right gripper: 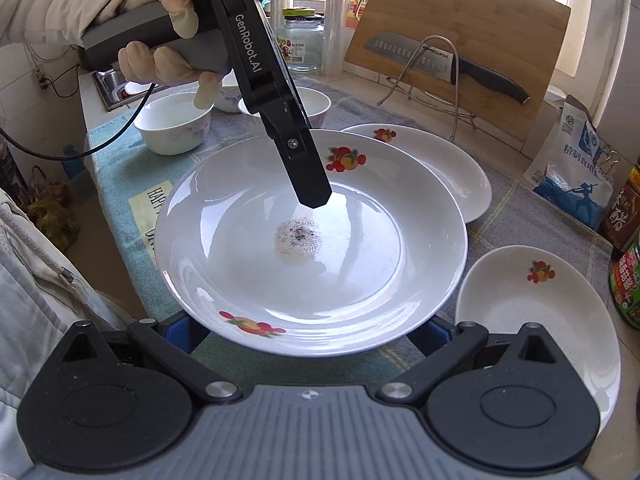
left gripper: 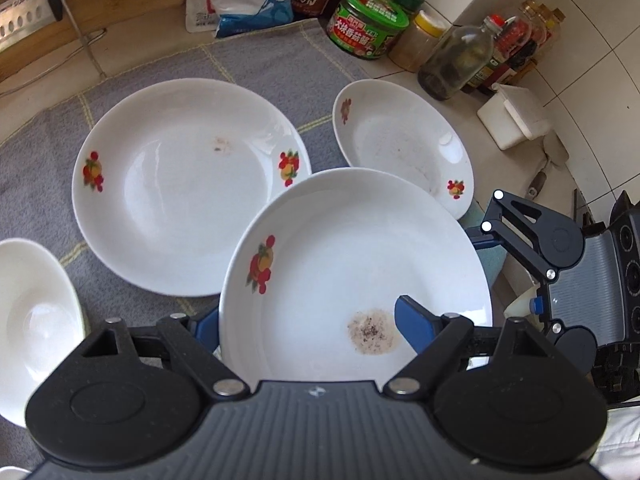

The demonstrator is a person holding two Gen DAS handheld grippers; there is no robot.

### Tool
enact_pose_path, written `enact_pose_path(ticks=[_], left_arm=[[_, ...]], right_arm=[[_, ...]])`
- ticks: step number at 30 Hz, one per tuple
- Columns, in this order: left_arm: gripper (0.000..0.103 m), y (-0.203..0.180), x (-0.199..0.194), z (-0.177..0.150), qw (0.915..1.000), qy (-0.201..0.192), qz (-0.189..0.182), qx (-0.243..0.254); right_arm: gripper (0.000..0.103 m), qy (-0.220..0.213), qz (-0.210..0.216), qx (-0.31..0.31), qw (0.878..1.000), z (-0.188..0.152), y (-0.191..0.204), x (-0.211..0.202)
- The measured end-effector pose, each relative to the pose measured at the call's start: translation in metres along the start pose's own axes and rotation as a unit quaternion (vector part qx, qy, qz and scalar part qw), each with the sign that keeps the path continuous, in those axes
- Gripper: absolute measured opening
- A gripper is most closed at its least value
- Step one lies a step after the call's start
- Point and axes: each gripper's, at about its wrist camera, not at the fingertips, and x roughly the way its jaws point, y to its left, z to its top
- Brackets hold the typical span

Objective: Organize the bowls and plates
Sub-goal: 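Lower the held plate onto the deep floral plate with the left tool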

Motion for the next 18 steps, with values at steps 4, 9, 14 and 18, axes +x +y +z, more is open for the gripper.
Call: enact_pose_path(ticks=[4, 9, 14, 18], left_arm=[[0.086, -0.012, 0.008, 0.02, 0.9999, -0.001, -0.006, 0.013], [0.086, -0.027, 0.023, 0.045, 0.9995, 0.0, -0.009, 0.029], [0.086, -0.041, 0.038, 0.07, 0.999, -0.001, -0.014, 0.043], [0.086, -0.05, 0.052, 0.089, 0.9982, -0.004, -0.015, 0.058]], right_arm=[[0.103, 0.001, -0.01, 0.005, 1.0, -0.006, -0.018, -0.009], [0.103, 0.0, -0.02, 0.016, 1.0, -0.016, -0.042, -0.021], [0.103, 0.002, -0.031, 0.023, 0.999, -0.027, -0.067, -0.03], [0.103, 0.004, -0.044, 0.028, 0.999, -0.035, -0.085, -0.037]])
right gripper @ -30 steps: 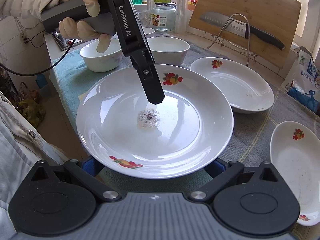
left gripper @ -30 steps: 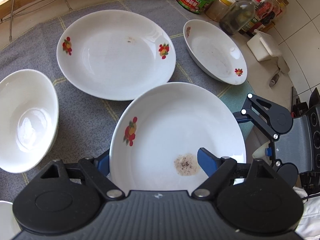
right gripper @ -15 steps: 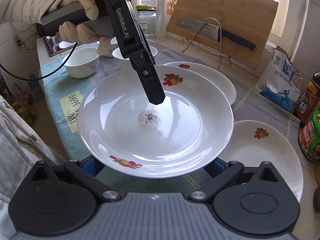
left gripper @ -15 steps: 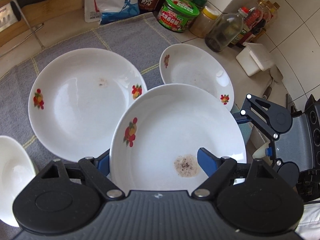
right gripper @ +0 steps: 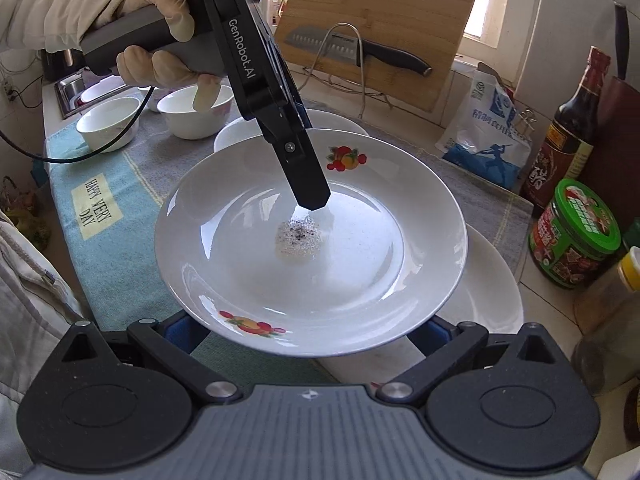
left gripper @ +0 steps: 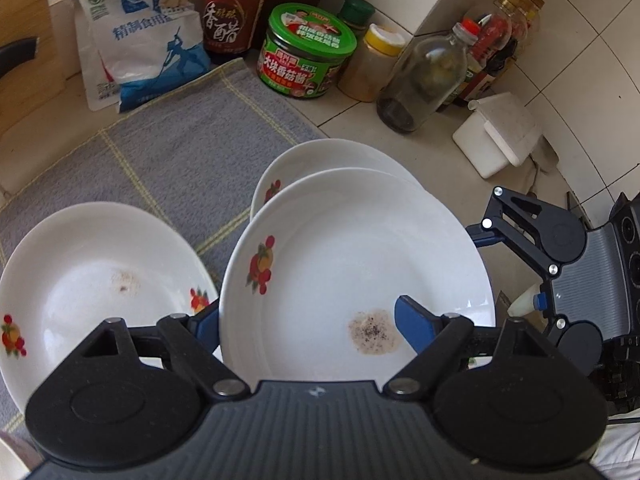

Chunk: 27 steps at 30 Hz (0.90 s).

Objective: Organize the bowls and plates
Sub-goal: 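Lower the held plate onto the deep floral plate with the left tool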

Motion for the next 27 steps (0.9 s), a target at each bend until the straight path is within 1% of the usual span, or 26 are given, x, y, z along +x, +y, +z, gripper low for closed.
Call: enact_pose_path(ticks=[5, 11, 19, 27], left_arm=[[0.086, -0.006, 0.017, 0.02, 0.9999, 0.0, -0.004, 0.011], [0.086, -0.008, 0.039, 0.035, 0.9998, 0.009, -0.007, 0.017], [0.086, -0.009, 0.06, 0.047, 0.9995, 0.024, -0.009, 0.019], [0.085, -0.013, 0.071, 0.053, 0.9992, 0.033, -0.008, 0.023]], right_arm=[[0.103, 0.005, -0.011, 0.01, 1.0, -0.009, -0.021, -0.004], [0.103, 0.012, -0.016, 0.024, 1.0, -0.02, -0.036, -0.006], [0.103, 0.022, -0.016, 0.04, 0.999, -0.027, -0.046, -0.005], [0.103, 0.034, -0.02, 0.046, 0.998, -0.031, -0.048, -0.005]])
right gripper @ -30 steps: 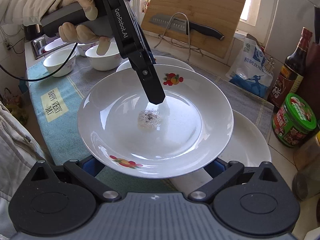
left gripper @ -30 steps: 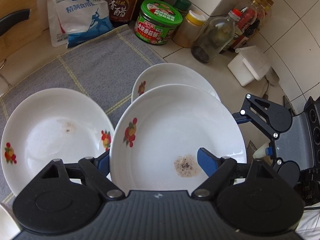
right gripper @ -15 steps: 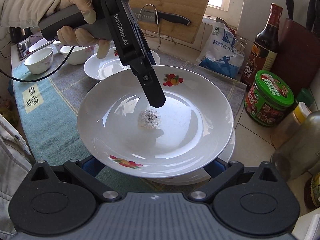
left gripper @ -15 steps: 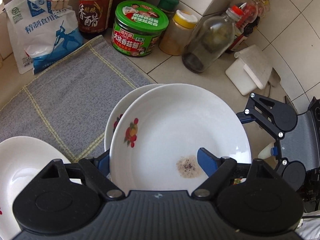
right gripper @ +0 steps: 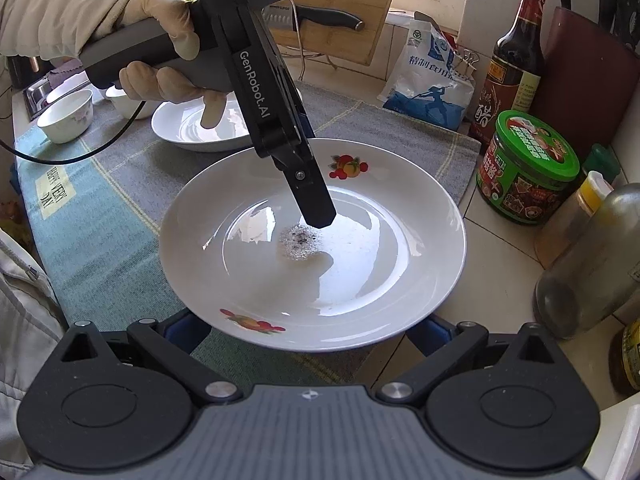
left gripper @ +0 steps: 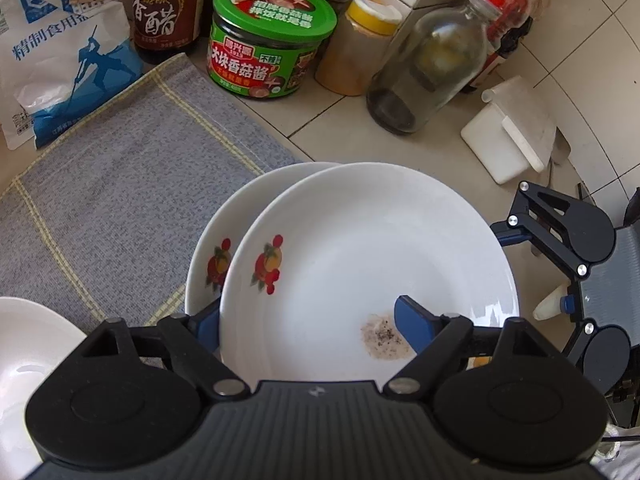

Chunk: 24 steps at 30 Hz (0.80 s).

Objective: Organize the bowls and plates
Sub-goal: 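Lower the held plate onto the deep floral plate with the left tool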

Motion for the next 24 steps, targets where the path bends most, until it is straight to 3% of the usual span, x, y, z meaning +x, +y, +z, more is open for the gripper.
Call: enact_pose_path(ticks=[24], left_arm=[[0.089, -0.012, 0.016, 0.014, 0.999, 0.019, 0.023, 0.035]], right_arm=[[0.103, -0.02, -0.011, 0.04, 0.999, -0.009, 0.0, -0.012]])
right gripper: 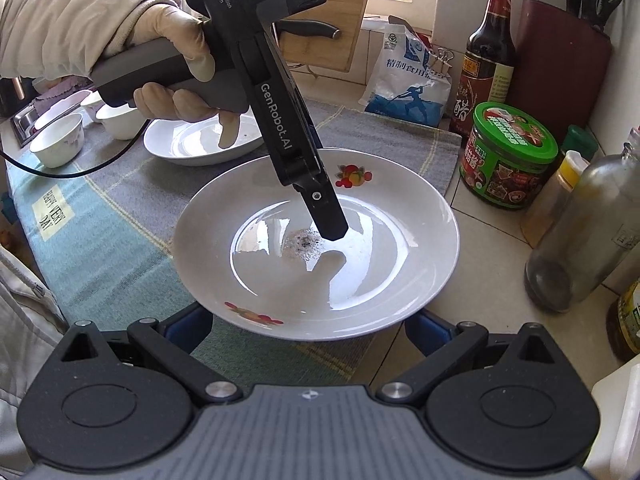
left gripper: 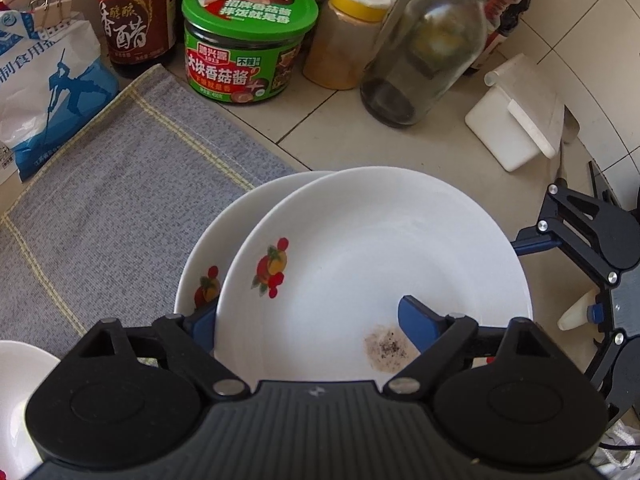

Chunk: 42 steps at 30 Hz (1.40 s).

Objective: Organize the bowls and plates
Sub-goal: 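Lower the held plate onto the deep floral plate with the left tool, then open the left tool to release the plate on the stack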

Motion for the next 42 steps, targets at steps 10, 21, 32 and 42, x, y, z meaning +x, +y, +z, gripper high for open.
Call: enact_pose_path(ticks=[10, 21, 32, 42], left_arm=[[0.089, -0.008, 0.005, 0.005, 0.9996, 0.007, 0.026, -0.001], [0.089, -0.009, 0.0, -0.004, 0.9983, -0.008, 0.052, -0.026], [0.09, -0.007, -0.013, -0.007, 0.9976, -0.016, 0.058, -0.033], [0.091, -0.003, -0.036, -0.023, 0.9958, -0.056, 0.064, -0.036]], right_arm=[[0.103, -0.017, -0.003, 0.015, 1.0, -0.006, 0.003, -0.01], [0.103, -0.027, -0.001, 0.016, 1.0, -0.007, 0.004, -0.009], [0.103, -0.029, -0.004, 0.014, 0.999, -0.007, 0.004, -0.008], [0.103, -0.013, -0.017, -0.006, 1.0, -0.001, 0.011, 0.001]])
